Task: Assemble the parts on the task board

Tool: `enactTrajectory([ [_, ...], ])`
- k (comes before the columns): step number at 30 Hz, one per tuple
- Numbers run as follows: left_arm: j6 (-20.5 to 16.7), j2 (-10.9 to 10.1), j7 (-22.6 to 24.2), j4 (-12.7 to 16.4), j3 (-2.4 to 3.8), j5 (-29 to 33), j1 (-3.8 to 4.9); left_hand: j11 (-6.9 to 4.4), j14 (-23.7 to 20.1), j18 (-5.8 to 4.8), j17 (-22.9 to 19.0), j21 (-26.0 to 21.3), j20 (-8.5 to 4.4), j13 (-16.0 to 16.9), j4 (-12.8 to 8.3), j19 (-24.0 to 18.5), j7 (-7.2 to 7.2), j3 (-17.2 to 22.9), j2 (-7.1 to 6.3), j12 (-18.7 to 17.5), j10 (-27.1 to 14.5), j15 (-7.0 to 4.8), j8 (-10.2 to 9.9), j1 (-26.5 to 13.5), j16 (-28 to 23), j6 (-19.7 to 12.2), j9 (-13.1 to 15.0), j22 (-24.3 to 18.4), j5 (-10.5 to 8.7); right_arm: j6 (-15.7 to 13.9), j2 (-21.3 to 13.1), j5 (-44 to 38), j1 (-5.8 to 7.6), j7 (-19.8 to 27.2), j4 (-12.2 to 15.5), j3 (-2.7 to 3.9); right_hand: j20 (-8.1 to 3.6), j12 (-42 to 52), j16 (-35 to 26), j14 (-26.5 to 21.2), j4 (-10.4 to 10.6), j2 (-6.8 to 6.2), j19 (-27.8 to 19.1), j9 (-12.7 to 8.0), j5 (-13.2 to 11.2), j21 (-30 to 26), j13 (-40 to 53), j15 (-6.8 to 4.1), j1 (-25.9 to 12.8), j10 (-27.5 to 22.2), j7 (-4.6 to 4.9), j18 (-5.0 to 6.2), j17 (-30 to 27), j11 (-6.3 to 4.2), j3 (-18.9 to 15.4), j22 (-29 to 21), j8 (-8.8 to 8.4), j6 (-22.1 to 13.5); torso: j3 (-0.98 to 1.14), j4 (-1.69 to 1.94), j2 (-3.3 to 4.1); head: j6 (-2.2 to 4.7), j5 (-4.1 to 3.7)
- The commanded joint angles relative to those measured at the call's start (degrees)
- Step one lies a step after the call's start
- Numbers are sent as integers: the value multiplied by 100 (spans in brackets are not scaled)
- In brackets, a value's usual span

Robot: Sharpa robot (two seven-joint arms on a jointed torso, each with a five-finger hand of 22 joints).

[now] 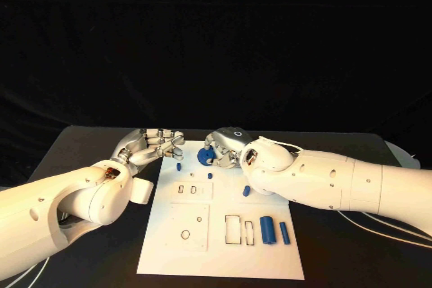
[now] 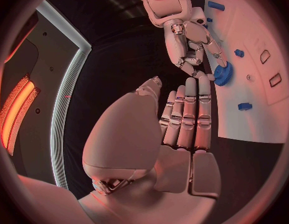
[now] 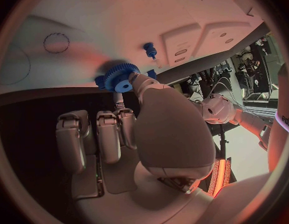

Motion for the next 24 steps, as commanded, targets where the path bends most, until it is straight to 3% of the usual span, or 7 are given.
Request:
enactTrajectory([
  [1,49,4,62,20,4,-13,15,31,-31,56,5,12,-2,4,3,-47,19,47,-41,-29,-3,-5,4,4,25,-30,-7,5,-26,128,41,-142,-8,-67,-60,-5,-40,-30,13,550,-10,14,599,5,0,25,663,-41,-24,-36,-270,-39,1232,2,45,1505,-5,294,4,7,-5,3,-10],
  [12,51,-2,57,16,4,-13,15,31,-31,56,5,12,-2,4,3,-47,19,47,-41,-29,-3,-5,4,4,25,-30,-7,5,-26,116,166,-170,-39,-46,-177,-9,4,-114,8,547,28,-92,599,-60,-162,25,580,20,-205,-120,-181,-39,1215,79,69,1505,-173,119,0,9,0,-4,-1],
  [16,49,-9,54,14,4,-12,15,31,-31,56,5,12,-2,4,3,-47,19,47,-41,-29,-3,-5,4,4,25,-30,-7,5,-26,169,166,-169,-44,-45,-191,-10,62,-173,7,545,87,-197,599,-112,-298,25,520,81,-431,-183,-114,-39,1210,145,-26,1505,-312,-17,-1,3,-5,-14,6],
  [20,48,-13,53,14,4,-12,15,31,-31,56,5,12,-2,4,3,-47,19,47,-41,-29,-3,-5,4,4,25,-30,-7,5,-26,237,155,-156,-46,-58,-198,-10,90,-191,10,547,106,-202,599,-141,-366,25,501,108,-622,-205,-88,-39,1219,174,-122,1505,-394,-96,-1,2,-5,-14,5],
  [24,47,-18,52,14,4,-12,15,31,-31,56,5,12,-2,4,3,-47,19,47,-41,-29,-3,-5,4,4,25,-30,-7,5,-26,349,142,-117,-47,-53,-201,-11,120,-196,15,550,117,-121,599,-164,-379,25,496,130,-953,-217,-75,-39,1233,191,-303,1505,-468,-114,2,0,-5,-7,12],
])
